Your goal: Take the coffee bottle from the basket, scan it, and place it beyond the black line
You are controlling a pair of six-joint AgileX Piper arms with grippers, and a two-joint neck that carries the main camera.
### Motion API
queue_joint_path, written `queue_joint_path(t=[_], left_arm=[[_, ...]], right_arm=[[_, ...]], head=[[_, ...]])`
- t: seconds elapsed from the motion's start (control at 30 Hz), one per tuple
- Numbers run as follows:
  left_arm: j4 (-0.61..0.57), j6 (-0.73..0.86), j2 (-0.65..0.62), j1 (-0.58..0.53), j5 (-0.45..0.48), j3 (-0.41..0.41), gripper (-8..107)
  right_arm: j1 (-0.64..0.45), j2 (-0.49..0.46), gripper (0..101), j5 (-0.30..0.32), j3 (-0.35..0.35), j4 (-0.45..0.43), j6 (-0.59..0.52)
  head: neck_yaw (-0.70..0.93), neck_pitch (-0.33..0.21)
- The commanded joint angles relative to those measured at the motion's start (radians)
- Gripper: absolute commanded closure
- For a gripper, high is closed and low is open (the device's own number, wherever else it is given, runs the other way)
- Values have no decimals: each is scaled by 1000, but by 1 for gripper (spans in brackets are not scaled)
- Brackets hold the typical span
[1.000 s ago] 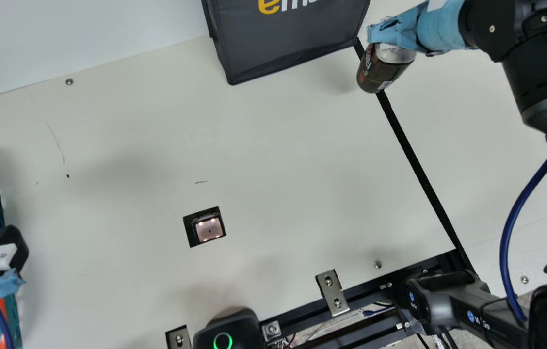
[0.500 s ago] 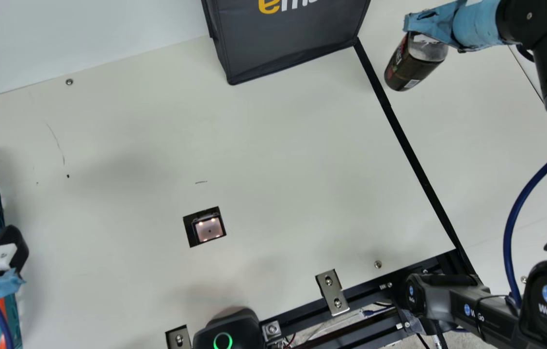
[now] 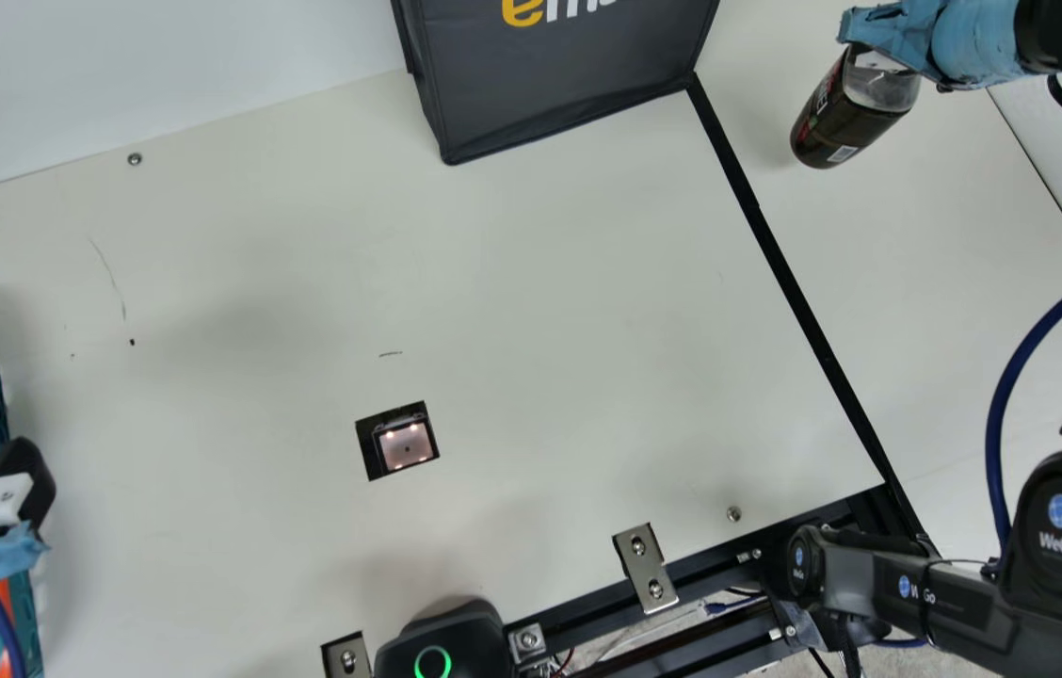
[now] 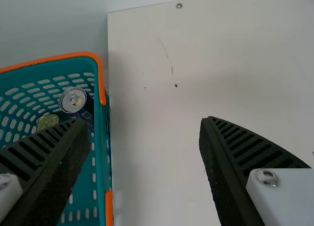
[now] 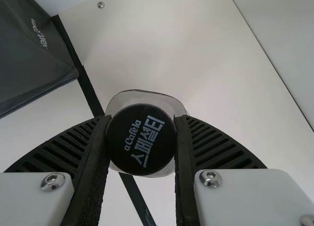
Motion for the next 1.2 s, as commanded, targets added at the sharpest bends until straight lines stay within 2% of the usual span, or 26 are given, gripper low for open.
queue_joint_path(t=[0.0,1.0,1.17], left_arm=[[0,0,0,0,0,0,9],[0,0,0,0,0,0,9],[0,0,0,0,0,0,9]], right_arm=[[0,4,101,-5,-1,-2,3],[69,70,101,-155,91,-86,121],[75,77,90,-170,99,-98,140]], head=[[-1,-27],[-1,-27],[-1,-27]])
